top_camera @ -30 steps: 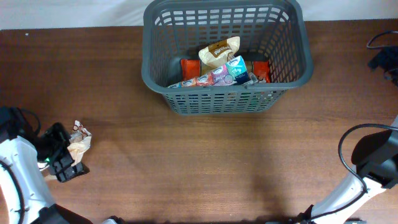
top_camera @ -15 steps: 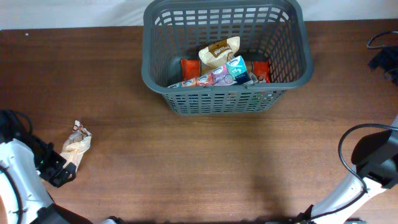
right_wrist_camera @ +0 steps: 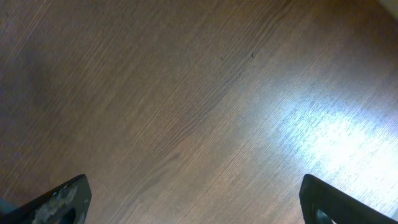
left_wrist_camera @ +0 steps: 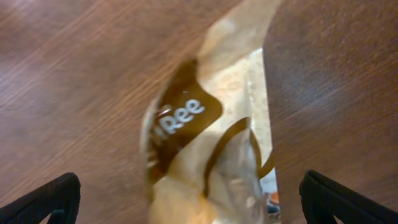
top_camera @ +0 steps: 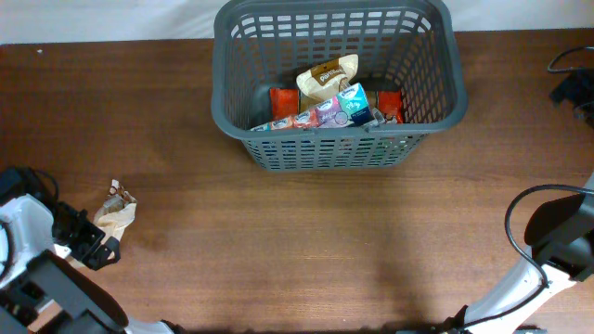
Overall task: Pack container
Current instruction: 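Lower the left gripper onto the brown Tree bread bag and grasp it, then lift the Tree bag and carry it over the basket, then lower the Tree bag into the basket and open the left gripper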
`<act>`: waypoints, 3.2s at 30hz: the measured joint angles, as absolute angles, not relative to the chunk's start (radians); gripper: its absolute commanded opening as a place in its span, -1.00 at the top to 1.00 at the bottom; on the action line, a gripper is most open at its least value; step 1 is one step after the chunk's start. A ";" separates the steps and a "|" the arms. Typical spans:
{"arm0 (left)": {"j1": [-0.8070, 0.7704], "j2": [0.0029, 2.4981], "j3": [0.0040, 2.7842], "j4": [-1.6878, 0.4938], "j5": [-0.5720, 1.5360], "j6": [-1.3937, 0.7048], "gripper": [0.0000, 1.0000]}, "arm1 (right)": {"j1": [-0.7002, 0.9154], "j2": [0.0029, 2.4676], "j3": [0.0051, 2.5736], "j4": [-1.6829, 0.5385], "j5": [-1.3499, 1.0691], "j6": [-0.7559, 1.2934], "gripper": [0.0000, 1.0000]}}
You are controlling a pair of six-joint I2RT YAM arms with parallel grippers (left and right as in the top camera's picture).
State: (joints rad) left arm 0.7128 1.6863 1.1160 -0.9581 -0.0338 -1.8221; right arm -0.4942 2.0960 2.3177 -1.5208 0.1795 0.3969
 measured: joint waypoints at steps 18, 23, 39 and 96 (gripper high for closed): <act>0.658 1.824 1.116 -0.913 -0.042 -1.822 -0.94 | -0.494 2.096 2.318 -1.521 0.179 0.396 -0.98; 0.658 1.829 1.116 -0.902 -0.049 -1.815 -0.49 | -0.494 2.096 2.317 -1.521 0.179 0.397 -0.98; 0.657 1.829 1.119 -0.897 -0.060 -1.801 0.97 | -0.494 2.096 2.317 -1.521 0.179 0.397 -0.98; -0.082 1.535 1.314 0.457 0.493 -0.618 0.96 | -0.494 2.096 2.317 -1.521 0.179 0.397 -0.98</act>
State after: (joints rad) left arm -0.0822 1.5352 1.3136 0.4572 0.4927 -0.6182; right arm -0.4942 2.0960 2.3173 -1.5208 0.1795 0.3969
